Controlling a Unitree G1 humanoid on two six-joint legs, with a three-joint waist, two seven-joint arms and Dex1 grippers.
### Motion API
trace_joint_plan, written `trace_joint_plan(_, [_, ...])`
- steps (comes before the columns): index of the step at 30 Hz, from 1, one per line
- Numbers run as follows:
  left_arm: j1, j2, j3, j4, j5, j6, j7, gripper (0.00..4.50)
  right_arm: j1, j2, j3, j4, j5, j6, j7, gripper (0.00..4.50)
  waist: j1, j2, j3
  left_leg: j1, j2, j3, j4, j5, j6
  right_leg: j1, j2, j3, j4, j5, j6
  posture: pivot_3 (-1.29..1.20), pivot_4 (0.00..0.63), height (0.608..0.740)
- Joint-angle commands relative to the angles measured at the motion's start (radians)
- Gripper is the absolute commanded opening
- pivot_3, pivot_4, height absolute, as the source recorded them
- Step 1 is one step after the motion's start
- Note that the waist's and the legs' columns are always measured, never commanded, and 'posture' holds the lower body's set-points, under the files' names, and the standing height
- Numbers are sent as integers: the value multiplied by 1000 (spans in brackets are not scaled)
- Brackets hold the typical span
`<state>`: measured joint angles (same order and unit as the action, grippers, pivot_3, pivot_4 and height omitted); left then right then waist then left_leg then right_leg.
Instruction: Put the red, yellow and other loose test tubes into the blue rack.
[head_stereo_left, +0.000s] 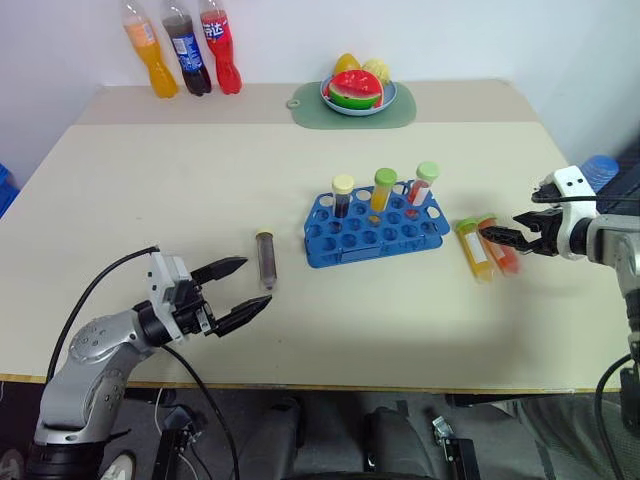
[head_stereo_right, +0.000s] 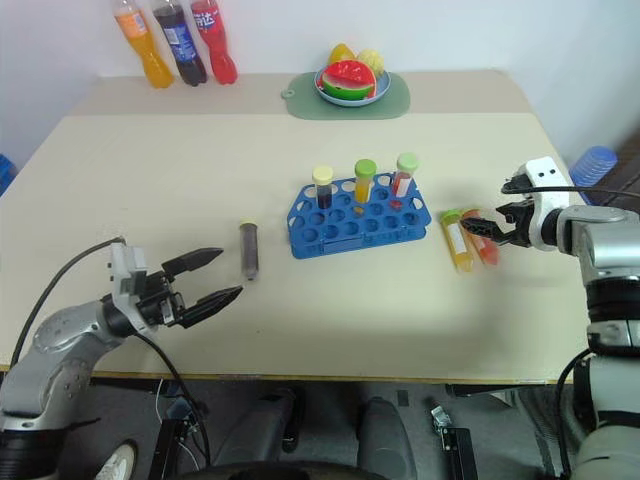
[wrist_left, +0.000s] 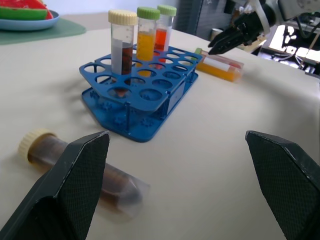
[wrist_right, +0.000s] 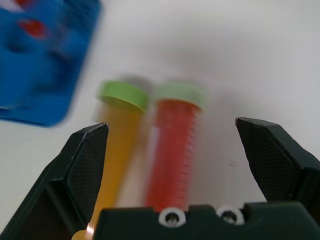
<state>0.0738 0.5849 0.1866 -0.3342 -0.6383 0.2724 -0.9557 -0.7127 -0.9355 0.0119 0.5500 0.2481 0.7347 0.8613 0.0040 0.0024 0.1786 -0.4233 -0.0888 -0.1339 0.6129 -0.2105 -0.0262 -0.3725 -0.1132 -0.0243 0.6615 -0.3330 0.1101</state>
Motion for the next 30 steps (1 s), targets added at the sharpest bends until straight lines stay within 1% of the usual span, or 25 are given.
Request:
trace_joint_plan(1, [23, 1, 36, -56, -23, 0, 18, 4464, -68, 13, 34, 97, -59, -49, 32, 4500, -1, 0, 0, 0, 0, 0, 0, 0, 0, 0, 0, 0, 0, 0, 0, 0, 150, 740])
trace_joint_plan(6, [49, 1, 44, -80, -28, 4, 34, 4464, -135, 55, 84, 229, -131, -106, 61, 4500, -14, 0, 0, 0, 0, 0, 0, 0, 0, 0, 0, 0, 1, 0, 0, 0, 150, 740])
trace_joint_plan(7, [51, 1, 45, -84, -30, 6, 35, 4493, -149, 66, 92, 258, -147, -122, 60, 4244, -17, 0, 0, 0, 0, 0, 0, 0, 0, 0, 0, 0, 1, 0, 0, 0, 150, 740])
trace_joint_plan(9, [52, 2, 47, -87, -35, 11, 39, 4500, -165, 77, 110, 299, -178, -162, 70, 3659, -20, 0, 0, 0, 0, 0, 0, 0, 0, 0, 0, -1, 1, 0, 0, 0, 150, 740])
trace_joint_plan(11, [52, 4, 48, -89, -39, 14, 41, 4500, -182, 85, 110, 329, -194, -174, 75, 2644, -21, 0, 0, 0, 0, 0, 0, 0, 0, 0, 0, -1, 1, 0, 0, 0, 150, 740])
trace_joint_plan(13, [50, 4, 49, -88, -44, 19, 43, 4500, -197, 82, 105, 338, -205, -169, 89, 1514, -21, 0, 0, 1, 0, 0, 0, 0, 0, 0, 1, -1, 2, 0, 0, 0, 150, 740])
trace_joint_plan(14, [48, 4, 48, -88, -46, 21, 44, 4500, -202, 76, 104, 337, -213, -169, 91, 1064, -21, 0, 0, 1, 0, 0, 0, 0, 0, 0, 1, -1, 2, 0, 0, 0, 150, 740])
trace_joint_plan(15, [46, 3, 45, -86, -47, 23, 43, 4500, -200, 63, 106, 326, -224, -173, 98, 798, -21, 0, 0, 1, 0, 0, 0, 0, 0, 0, 1, -1, 2, 0, 0, 0, 150, 740])
trace_joint_plan(17, [42, 2, 41, -83, -47, 25, 42, 4500, -192, 38, 111, 305, -250, -195, 101, 795, -20, 0, 0, 1, 0, 0, 0, 0, -1, 0, 1, -1, 2, 0, 0, 0, 150, 740])
trace_joint_plan(19, [34, -1, 37, -75, -45, 23, 41, 4500, -194, 2, 86, 280, -259, -208, 90, 795, -16, 1, 0, 1, 0, 0, 0, 0, -1, 0, 1, -1, 2, 0, 0, 0, 150, 740])
trace_joint_plan(22, [25, -5, 32, -62, -41, 18, 37, 4500, -150, -65, 55, 192, -268, -293, 86, 795, -12, 3, 2, 0, -2, 0, 0, 1, -1, -1, 0, -1, 2, 0, 0, 0, 150, 740])
trace_joint_plan(23, [19, -9, 28, -54, -37, 15, 36, 4500, -116, -71, 4, 122, -216, -299, 108, 795, -13, 3, 2, 0, -2, 0, 0, 1, -1, -1, 0, -1, 2, 0, 0, 0, 150, 740])
trace_joint_plan(25, [12, -15, 20, -37, -29, 5, 29, 4500, 6, -60, -127, -87, -89, -332, 155, 795, -15, 3, 2, -1, -1, 0, 0, 1, -1, -1, 0, -1, 1, 0, 1, 0, 150, 740])
trace_joint_plan(27, [-3, -22, 9, -19, -22, -2, 24, 4500, 127, -31, -214, -276, 12, -355, 203, 795, -19, 3, 2, 0, 0, 0, 0, 0, 0, -1, 1, -2, 2, 0, 1, 0, 150, 740])
trace_joint_plan(30, [-31, -30, -5, 15, -9, -16, 10, 4500, 305, 101, -283, -507, 90, -442, 141, 795, -21, 3, 2, 2, 1, 0, 1, 0, 0, 1, 1, -2, 3, 0, 1, 0, 150, 740])
